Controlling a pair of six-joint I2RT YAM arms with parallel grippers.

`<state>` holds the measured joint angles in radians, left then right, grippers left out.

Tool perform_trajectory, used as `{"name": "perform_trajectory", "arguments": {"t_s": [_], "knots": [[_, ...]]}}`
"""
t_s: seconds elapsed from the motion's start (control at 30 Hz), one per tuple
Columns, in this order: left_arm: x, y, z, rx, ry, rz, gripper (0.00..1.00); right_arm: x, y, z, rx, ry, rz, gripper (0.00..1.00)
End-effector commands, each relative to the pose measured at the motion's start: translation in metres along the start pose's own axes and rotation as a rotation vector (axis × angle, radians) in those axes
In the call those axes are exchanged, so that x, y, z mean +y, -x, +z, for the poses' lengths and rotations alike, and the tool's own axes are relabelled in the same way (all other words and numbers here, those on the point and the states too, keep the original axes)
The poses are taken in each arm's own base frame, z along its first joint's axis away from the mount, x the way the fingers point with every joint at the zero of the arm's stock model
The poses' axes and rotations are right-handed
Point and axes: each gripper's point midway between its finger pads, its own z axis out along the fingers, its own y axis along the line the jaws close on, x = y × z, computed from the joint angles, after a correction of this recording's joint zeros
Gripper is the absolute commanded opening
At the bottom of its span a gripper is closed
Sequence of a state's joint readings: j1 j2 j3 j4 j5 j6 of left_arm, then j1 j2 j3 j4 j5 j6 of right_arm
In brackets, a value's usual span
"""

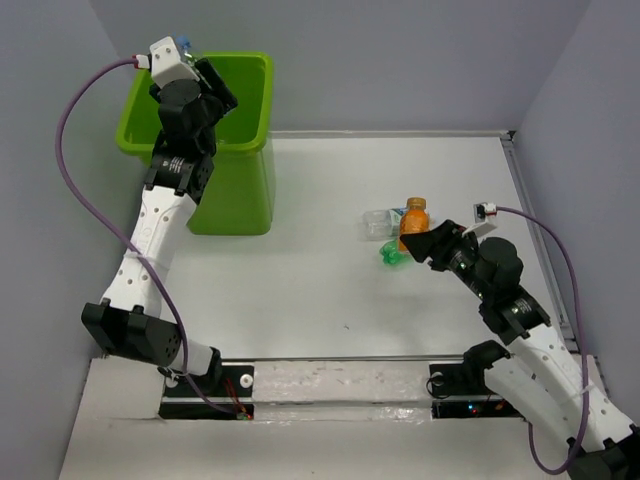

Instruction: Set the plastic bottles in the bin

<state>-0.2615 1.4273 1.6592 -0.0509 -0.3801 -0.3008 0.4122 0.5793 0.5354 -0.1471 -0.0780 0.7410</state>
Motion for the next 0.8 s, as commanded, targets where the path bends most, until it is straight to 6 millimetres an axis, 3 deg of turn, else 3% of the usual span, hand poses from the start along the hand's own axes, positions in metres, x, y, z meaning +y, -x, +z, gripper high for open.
{"name": "perform_trajectory", "arguments": {"t_s": [0.0, 0.07, 0.1, 0.13, 0.17, 0.2, 0.23, 0.27, 0.3, 0.37, 0.4, 0.43, 0.47, 0.5, 0.57, 0.6, 0.63, 0.67, 0.7, 0.73, 0.77], "knots": [[0.005, 0.009, -0.008, 0.013, 0.007, -0.06, 0.92, 0.076, 0.054, -0.005, -0.114, 0.251, -0.068, 0.34], [0.0, 0.021, -0.027, 0.0, -0.042, -0.103, 0.98, 0.09, 0.065, 0.001, -0.125, 0.29, -0.08, 0.34], [0.002, 0.012, -0.033, 0.015, -0.057, -0.105, 0.99, 0.105, 0.078, -0.001, -0.149, 0.324, -0.086, 0.33], [-0.001, 0.019, -0.043, -0.003, -0.089, -0.119, 0.99, 0.116, 0.079, 0.008, -0.137, 0.356, -0.086, 0.32], [-0.007, 0.042, -0.063, -0.055, -0.148, -0.153, 0.99, 0.128, 0.081, 0.011, -0.133, 0.385, -0.094, 0.32], [-0.005, 0.039, -0.07, -0.051, -0.158, -0.159, 0.99, 0.137, 0.083, 0.016, -0.128, 0.401, -0.105, 0.31], [-0.006, 0.046, -0.08, -0.064, -0.178, -0.167, 0.99, 0.16, 0.099, 0.014, -0.161, 0.44, -0.144, 0.31], [-0.009, 0.051, -0.098, -0.068, -0.225, -0.173, 0.99, 0.172, 0.087, 0.03, -0.12, 0.443, -0.159, 0.31], [-0.011, 0.05, -0.107, -0.061, -0.256, -0.175, 0.99, 0.197, 0.102, 0.027, -0.159, 0.485, -0.21, 0.31], [-0.019, 0.055, -0.138, -0.058, -0.362, -0.186, 0.99, 0.224, 0.107, 0.034, -0.162, 0.527, -0.256, 0.3], [-0.018, 0.034, -0.142, -0.01, -0.383, -0.185, 0.99, 0.234, 0.091, 0.053, -0.097, 0.556, -0.274, 0.28], [-0.018, 0.03, -0.151, 0.001, -0.407, -0.191, 0.99, 0.244, 0.094, 0.059, -0.093, 0.58, -0.3, 0.28], [-0.023, 0.031, -0.175, 0.006, -0.489, -0.194, 0.99, 0.275, 0.11, 0.051, -0.118, 0.653, -0.32, 0.28], [-0.018, 0.009, -0.18, 0.05, -0.502, -0.179, 0.98, 0.278, 0.102, 0.075, -0.084, 0.638, -0.333, 0.28], [-0.019, -0.009, -0.202, 0.098, -0.579, -0.162, 0.98, 0.292, 0.1, 0.091, -0.059, 0.647, -0.385, 0.27], [-0.014, -0.025, -0.215, 0.122, -0.605, -0.158, 0.98, 0.314, 0.101, 0.103, -0.048, 0.693, -0.405, 0.27], [-0.014, -0.037, -0.226, 0.166, -0.643, -0.16, 0.97, 0.32, 0.092, 0.112, -0.009, 0.694, -0.428, 0.27], [-0.011, -0.044, -0.237, 0.177, -0.659, -0.169, 0.97, 0.348, 0.11, 0.103, -0.044, 0.742, -0.446, 0.27], [-0.003, -0.072, -0.237, 0.241, -0.648, -0.173, 0.96, 0.356, 0.109, 0.112, -0.04, 0.745, -0.462, 0.27], [0.001, -0.085, -0.24, 0.27, -0.643, -0.177, 0.96, 0.364, 0.106, 0.12, -0.033, 0.746, -0.476, 0.27], [0.007, -0.097, -0.247, 0.298, -0.636, -0.187, 0.96, 0.355, 0.079, 0.156, 0.034, 0.711, -0.501, 0.27]]}}
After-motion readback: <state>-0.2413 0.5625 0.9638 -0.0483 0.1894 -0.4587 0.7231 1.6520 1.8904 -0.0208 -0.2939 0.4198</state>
